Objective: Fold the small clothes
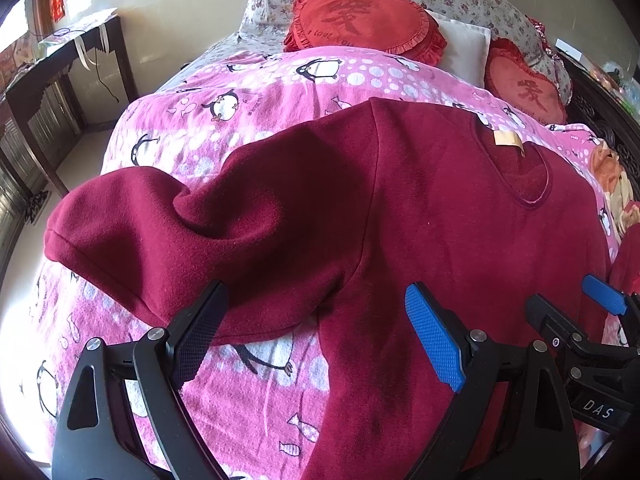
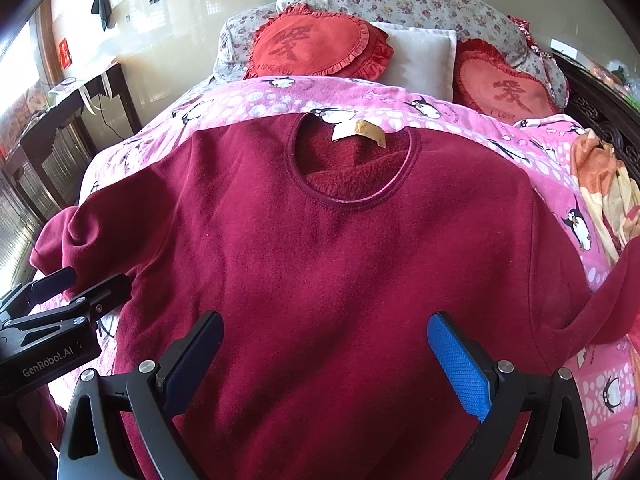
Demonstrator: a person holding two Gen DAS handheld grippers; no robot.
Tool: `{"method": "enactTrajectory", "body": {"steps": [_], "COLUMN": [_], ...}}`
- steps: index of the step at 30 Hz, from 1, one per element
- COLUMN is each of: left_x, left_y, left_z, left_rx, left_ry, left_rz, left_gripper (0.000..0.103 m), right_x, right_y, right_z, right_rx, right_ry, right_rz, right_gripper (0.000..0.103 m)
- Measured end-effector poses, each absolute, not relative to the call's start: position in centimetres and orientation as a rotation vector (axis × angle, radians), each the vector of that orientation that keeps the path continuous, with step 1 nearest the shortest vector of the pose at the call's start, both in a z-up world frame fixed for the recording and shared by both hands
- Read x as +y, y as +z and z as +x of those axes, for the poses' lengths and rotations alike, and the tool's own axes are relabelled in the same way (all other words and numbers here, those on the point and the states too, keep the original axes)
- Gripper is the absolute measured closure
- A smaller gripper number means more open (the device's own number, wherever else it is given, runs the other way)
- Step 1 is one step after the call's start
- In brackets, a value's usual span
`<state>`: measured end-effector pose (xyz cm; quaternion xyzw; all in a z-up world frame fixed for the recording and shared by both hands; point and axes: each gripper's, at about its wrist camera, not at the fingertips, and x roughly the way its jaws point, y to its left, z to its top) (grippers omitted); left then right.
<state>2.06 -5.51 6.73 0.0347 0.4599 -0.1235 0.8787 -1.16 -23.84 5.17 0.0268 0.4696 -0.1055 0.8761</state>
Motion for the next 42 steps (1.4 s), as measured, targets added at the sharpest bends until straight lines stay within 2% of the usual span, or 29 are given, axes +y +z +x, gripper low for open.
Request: {"method": "enactTrajectory", "body": {"steps": [18, 27, 35, 42], "left_x": [-2.2, 7.9, 18.2, 19.8], "left_y": [7.4, 8.8, 5.4, 3.5], "left_z": [2.2, 4.0, 7.7, 10.6], "left_rx": [0.978, 0.984, 0.986, 0.959], "left_ry": [-0.244, -0.156, 0.072, 0.139], "left_rz": [0.003, -0.256, -0.617, -0.677], "left_gripper": [0.013, 0.013, 0.013, 0.013], "right_x": [-22.0, -21.1, -20.3, -20.6], "right_y": [4.7, 4.9, 5.8, 4.9], "right_z": [-0.4, -0.3, 0.2, 0.5], "right_rx": [1.000, 0.994, 0.977, 1.020], "right_ry": [-0.192, -0.157, -0.117, -0.126], "right_rz": [0.036, 0.045, 0.055, 0.042], "right_gripper": [0.002, 0.002, 0.002, 0.002]}}
